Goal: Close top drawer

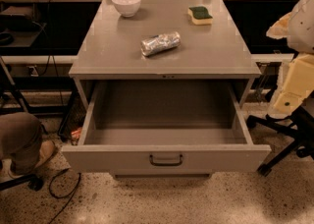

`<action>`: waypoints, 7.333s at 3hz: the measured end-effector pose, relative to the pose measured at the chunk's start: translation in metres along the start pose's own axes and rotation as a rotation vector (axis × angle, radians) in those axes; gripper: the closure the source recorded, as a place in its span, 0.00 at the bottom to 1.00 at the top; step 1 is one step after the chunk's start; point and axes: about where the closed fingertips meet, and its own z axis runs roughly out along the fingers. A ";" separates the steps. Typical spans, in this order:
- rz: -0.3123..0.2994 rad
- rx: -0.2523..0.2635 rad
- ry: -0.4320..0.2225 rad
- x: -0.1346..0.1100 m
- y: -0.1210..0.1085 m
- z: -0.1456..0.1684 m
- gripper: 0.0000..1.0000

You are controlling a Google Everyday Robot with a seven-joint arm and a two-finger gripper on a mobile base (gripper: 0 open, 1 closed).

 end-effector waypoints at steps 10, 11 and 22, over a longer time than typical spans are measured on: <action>0.589 -0.291 -0.075 0.077 0.100 0.274 1.00; 0.587 -0.246 -0.159 0.052 0.081 0.301 1.00; 0.310 -0.123 -0.363 -0.038 -0.082 0.366 1.00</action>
Offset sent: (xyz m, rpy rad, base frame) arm -0.0346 -0.0140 -0.1098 0.0092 0.2414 -0.1929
